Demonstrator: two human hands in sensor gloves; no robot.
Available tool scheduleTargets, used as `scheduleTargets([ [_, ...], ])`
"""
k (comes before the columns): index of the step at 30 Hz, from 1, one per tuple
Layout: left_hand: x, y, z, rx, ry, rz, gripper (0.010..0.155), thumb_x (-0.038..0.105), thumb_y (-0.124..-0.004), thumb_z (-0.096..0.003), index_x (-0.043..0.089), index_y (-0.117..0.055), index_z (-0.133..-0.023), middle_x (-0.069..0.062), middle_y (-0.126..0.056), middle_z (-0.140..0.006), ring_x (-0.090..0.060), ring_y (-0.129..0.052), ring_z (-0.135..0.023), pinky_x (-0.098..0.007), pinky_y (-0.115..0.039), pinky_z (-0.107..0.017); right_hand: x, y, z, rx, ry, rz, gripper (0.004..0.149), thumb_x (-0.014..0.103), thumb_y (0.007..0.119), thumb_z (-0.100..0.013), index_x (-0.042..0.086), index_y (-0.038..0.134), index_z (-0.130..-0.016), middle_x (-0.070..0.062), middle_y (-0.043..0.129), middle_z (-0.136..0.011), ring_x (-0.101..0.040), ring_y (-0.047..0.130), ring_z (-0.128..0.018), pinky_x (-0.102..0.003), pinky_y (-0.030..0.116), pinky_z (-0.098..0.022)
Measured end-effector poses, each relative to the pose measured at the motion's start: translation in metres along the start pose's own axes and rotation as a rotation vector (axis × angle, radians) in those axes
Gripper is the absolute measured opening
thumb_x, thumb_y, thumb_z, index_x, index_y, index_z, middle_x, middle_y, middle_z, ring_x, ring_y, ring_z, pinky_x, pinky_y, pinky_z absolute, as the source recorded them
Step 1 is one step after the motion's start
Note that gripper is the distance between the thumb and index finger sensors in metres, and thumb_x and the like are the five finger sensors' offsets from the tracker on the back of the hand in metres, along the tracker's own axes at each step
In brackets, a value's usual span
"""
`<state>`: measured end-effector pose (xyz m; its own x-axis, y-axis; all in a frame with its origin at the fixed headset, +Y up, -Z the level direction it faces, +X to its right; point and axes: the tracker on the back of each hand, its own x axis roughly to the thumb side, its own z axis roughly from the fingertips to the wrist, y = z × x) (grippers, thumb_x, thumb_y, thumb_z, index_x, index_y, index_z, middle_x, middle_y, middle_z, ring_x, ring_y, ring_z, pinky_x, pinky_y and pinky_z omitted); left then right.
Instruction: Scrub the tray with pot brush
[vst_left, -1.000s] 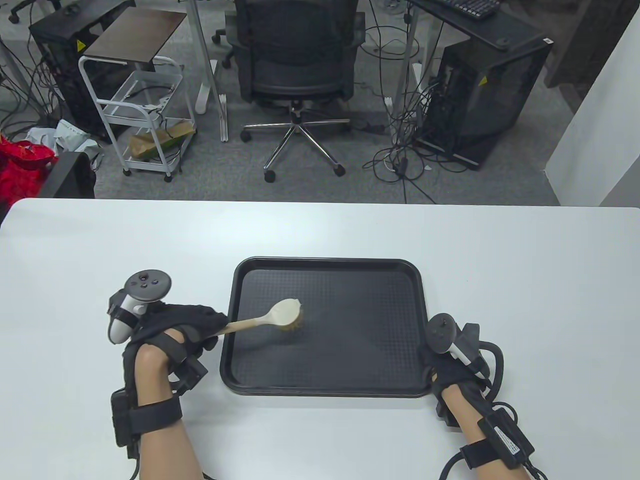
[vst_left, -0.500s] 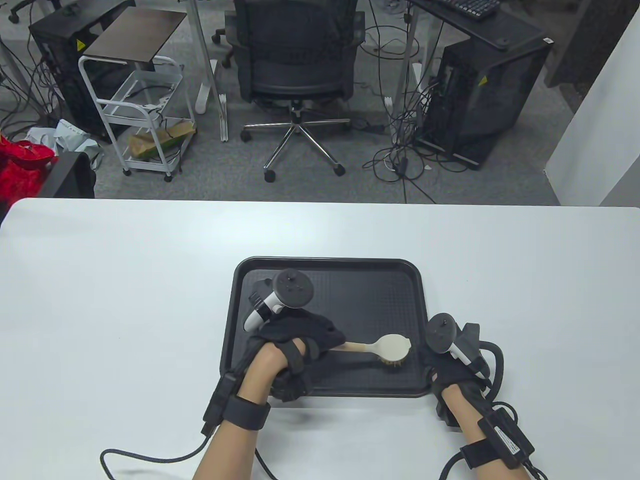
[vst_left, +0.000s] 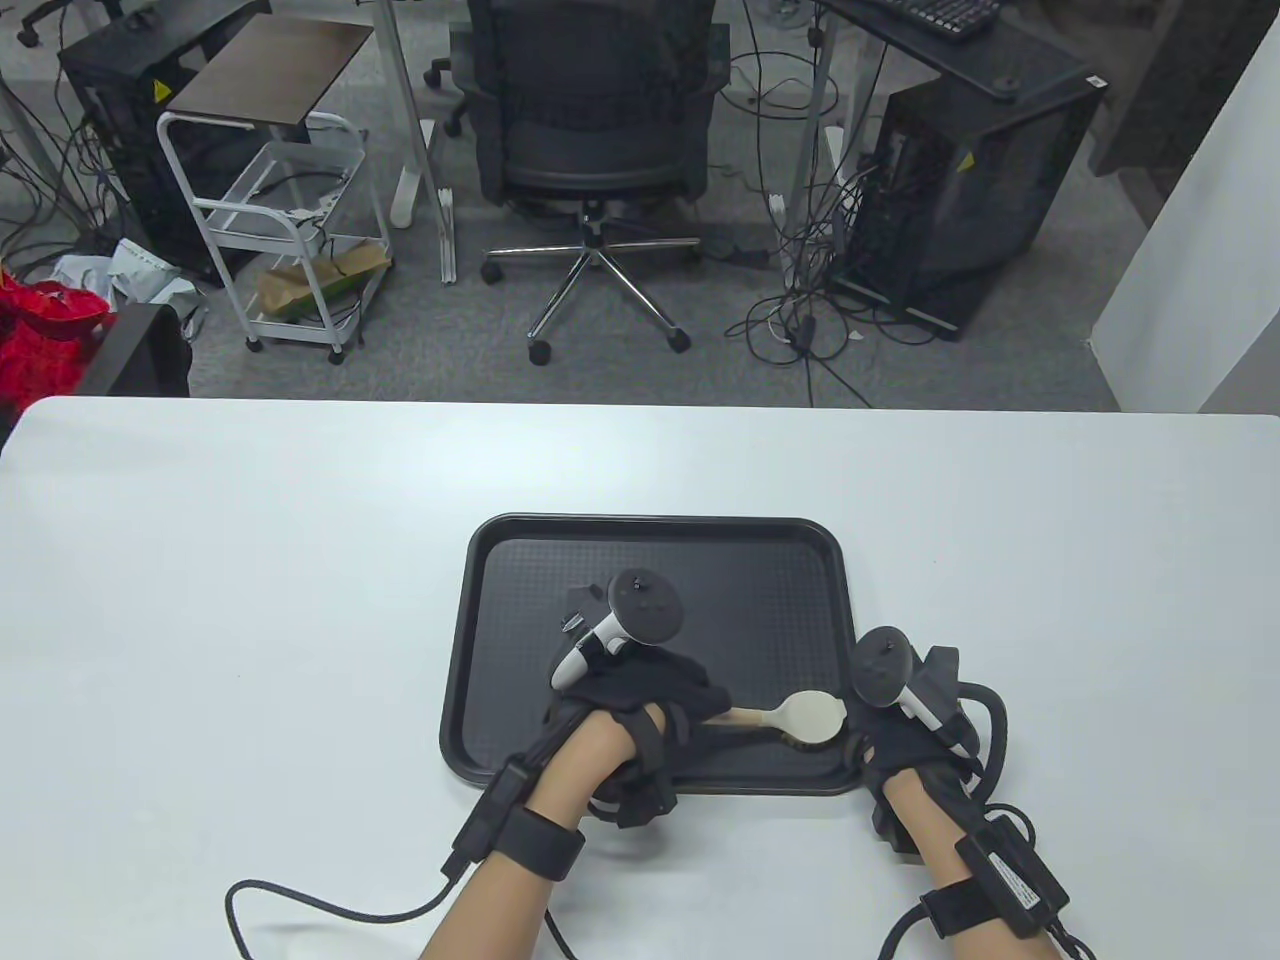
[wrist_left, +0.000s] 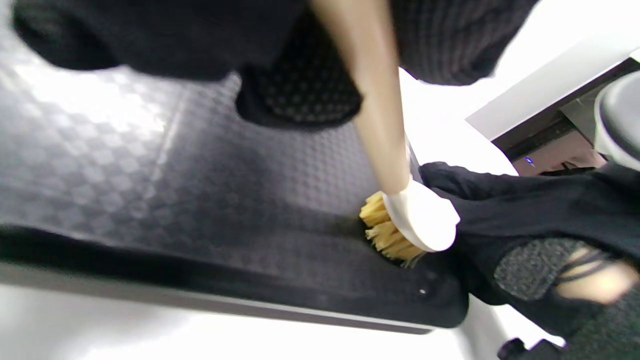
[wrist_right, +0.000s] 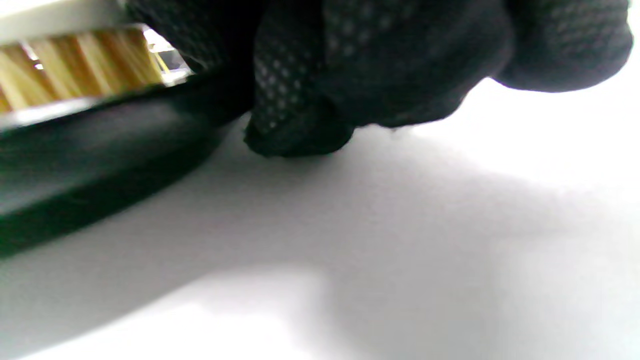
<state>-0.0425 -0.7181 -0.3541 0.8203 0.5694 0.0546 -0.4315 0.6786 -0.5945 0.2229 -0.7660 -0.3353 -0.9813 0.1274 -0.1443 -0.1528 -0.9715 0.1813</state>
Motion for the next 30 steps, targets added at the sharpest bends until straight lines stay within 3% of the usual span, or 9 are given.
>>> scheduleTargets([
  [3,0.001,0.001,0.002,0.028,0.023,-0.029,0.054,0.051,-0.083,-0.0398,0.012,-0.088,-0.078,-0.004,-0.102,-0.053,-0.018,-0.099,-0.012,-0.047,-0.086,-0.037,0.000,0.000,0.000,-0.001,0.000,0.001,0.058,0.037,0.077,-0.047,0.008,0.063,-0.095,-0.005,0.100,-0.039,-0.026,0.096,-0.018,-0.047,0.083,-0.029],
  [10,-0.009,0.012,0.009,-0.017,0.083,-0.046,0.055,0.051,-0.084,-0.0395,0.012,-0.088,-0.078,-0.005,-0.101,-0.055,-0.020,-0.099,-0.013,-0.048,-0.085,-0.039,0.000,0.000,0.000,-0.001,0.000,0.002,0.058,0.038,0.077,-0.047,0.008,0.063,-0.095,-0.005,0.100,-0.039,-0.026,0.096,-0.018,-0.047,0.083,-0.029],
  [24,-0.071,0.052,0.027,-0.142,0.203,0.008,0.056,0.050,-0.085,-0.0397,0.012,-0.087,-0.080,-0.006,-0.100,-0.058,-0.022,-0.100,-0.018,-0.050,-0.083,-0.042,0.000,0.000,0.000,0.000,0.000,0.000,0.058,0.037,0.077,-0.047,0.008,0.063,-0.095,-0.005,0.100,-0.039,-0.026,0.096,-0.018,-0.047,0.083,-0.029],
  [30,-0.101,0.073,0.044,-0.097,0.266,0.049,0.055,0.049,-0.087,-0.0386,0.011,-0.089,-0.078,-0.007,-0.101,-0.057,-0.023,-0.100,-0.017,-0.051,-0.083,-0.041,0.000,0.000,0.000,0.001,-0.001,-0.001,0.058,0.037,0.077,-0.047,0.008,0.063,-0.095,-0.005,0.100,-0.039,-0.026,0.096,-0.018,-0.047,0.083,-0.029],
])
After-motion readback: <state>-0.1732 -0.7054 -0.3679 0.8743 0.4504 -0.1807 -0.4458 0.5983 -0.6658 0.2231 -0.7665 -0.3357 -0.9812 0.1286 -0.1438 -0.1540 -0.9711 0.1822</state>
